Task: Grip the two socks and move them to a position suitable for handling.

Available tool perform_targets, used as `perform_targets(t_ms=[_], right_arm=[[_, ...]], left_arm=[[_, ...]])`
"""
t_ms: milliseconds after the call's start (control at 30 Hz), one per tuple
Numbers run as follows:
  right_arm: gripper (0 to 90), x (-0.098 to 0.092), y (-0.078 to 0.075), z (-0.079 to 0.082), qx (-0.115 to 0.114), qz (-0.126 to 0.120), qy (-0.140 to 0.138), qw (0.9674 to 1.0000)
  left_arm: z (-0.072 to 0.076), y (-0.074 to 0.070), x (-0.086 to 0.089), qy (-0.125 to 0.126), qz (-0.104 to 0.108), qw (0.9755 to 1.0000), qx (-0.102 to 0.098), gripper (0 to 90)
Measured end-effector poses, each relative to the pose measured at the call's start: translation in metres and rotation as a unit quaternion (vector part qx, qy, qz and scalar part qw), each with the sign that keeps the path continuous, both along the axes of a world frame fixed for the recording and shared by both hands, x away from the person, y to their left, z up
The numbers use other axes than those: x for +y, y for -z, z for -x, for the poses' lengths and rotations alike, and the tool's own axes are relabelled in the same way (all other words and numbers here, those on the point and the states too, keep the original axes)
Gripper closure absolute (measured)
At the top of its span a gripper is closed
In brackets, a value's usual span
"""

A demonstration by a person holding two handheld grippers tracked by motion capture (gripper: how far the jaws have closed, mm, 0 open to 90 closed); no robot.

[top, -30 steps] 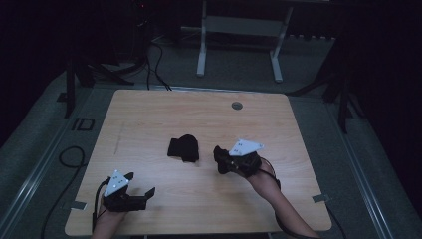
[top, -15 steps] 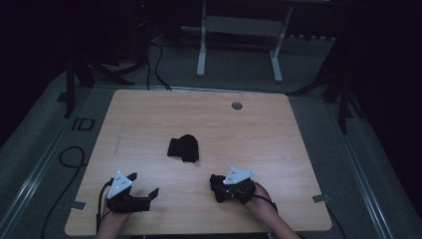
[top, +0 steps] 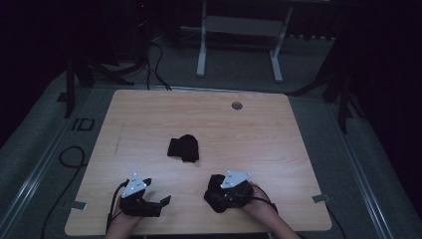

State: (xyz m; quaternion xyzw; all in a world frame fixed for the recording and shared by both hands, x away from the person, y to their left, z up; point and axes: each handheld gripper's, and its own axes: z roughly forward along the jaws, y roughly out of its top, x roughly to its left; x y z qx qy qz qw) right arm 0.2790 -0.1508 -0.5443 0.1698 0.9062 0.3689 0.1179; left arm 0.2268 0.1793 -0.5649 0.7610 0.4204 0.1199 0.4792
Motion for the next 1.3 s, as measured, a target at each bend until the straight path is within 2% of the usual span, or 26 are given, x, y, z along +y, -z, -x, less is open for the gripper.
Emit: perform_targets(t_ms=[33,67,167,200,233,267,300,333,400,467,533,567,633,667,767,833,867,933,1067,1133,1233,1267,1300], right_arm=[[41.1,0.000,0.000,0.000,0.000,0.000,0.000,1.0000],[39.3,-0.004,-0.008,0.002,0.000,-0.010,-0.004,0.9999],[37.6,-0.018,-0.038,0.005,-0.017,-0.059,0.011,0.9981],[38.3,-0.021,-0.047,0.006,-0.016,-0.068,0.017,0.9974],[38.3,-0.022,-0.049,0.005,-0.011,-0.068,0.021,0.9974],[38.8,-0.021,-0.049,0.005,0.001,-0.067,0.025,0.9974],[39.6,-0.019,-0.046,0.005,0.011,-0.064,0.026,0.9976],[39.6,-0.015,-0.039,0.004,0.020,-0.050,0.024,0.9983],[39.6,-0.008,-0.025,0.003,0.018,-0.018,0.025,0.9994],[39.8,-0.004,-0.015,0.001,0.031,-0.011,0.024,0.9992],[41.7,-0.003,-0.008,0.000,0.021,0.002,0.027,0.9994],[43.2,-0.003,-0.005,-0.002,0.025,0.009,0.027,0.9993],[49.7,-0.003,0.001,-0.004,0.025,0.029,0.029,0.9988],[55.0,-0.003,0.005,-0.004,0.024,0.047,0.029,0.9982],[71.7,-0.007,0.007,-0.004,0.006,0.052,0.035,0.9980],[76.0,-0.009,0.007,-0.006,0.012,0.043,0.038,0.9983],[76.7,-0.009,0.007,-0.007,0.014,0.042,0.037,0.9983],[77.3,-0.009,0.006,-0.007,0.012,0.044,0.035,0.9984],[77.5,-0.009,0.006,-0.007,0.011,0.041,0.023,0.9988],[77.6,-0.009,0.005,-0.007,0.012,0.038,0.020,0.9990],[78.3,-0.010,0.001,-0.006,0.010,0.014,0.019,0.9997],[78.3,-0.011,-0.002,-0.006,0.003,0.010,0.020,0.9998],[78.4,-0.011,-0.004,-0.006,0.001,0.007,0.022,0.9997]], left_arm=[[0.000,0.000,0.000,0.000,0.000,1.0000,0.000,6.3],[-0.001,-0.001,-0.006,0.009,0.005,0.9999,0.005,6.3],[-0.004,-0.004,-0.026,0.046,-0.003,0.9989,0.009,7.2],[-0.004,-0.005,-0.031,0.055,-0.006,0.9985,0.007,11.6],[-0.005,-0.005,-0.038,0.067,-0.010,0.9976,0.007,15.3],[-0.007,-0.005,-0.046,0.081,-0.015,0.9965,0.009,15.4],[-0.009,-0.005,-0.052,0.090,-0.021,0.9956,0.012,17.2],[-0.010,-0.006,-0.058,0.096,-0.030,0.9948,0.012,23.1],[-0.015,-0.006,-0.071,0.116,-0.030,0.9926,0.020,30.0],[-0.019,-0.006,-0.081,0.127,-0.040,0.9908,0.023,36.1],[-0.025,-0.004,-0.091,0.141,-0.055,0.9881,0.028,38.2],[-0.029,-0.003,-0.097,0.146,-0.064,0.9867,0.031,39.5],[-0.036,0.000,-0.104,0.156,-0.066,0.9849,0.037,41.9],[-0.038,0.000,-0.107,0.156,-0.066,0.9848,0.039,43.0],[-0.046,0.003,-0.111,0.162,-0.070,0.9833,0.045,45.0],[-0.051,0.005,-0.113,0.166,-0.072,0.9822,0.051,50.1],[-0.055,0.005,-0.114,0.167,-0.069,0.9822,0.050,50.4],[-0.060,0.005,-0.116,0.174,-0.073,0.9808,0.049,50.4],[-0.070,0.005,-0.123,0.195,-0.060,0.9771,0.060,50.3],[-0.073,0.004,-0.128,0.204,-0.062,0.9750,0.062,50.3],[-0.076,0.004,-0.131,0.212,-0.058,0.9731,0.069,50.6],[-0.076,0.004,-0.132,0.208,-0.061,0.9741,0.065,58.2],[-0.076,0.004,-0.132,0.196,-0.064,0.9768,0.058,66.3]])
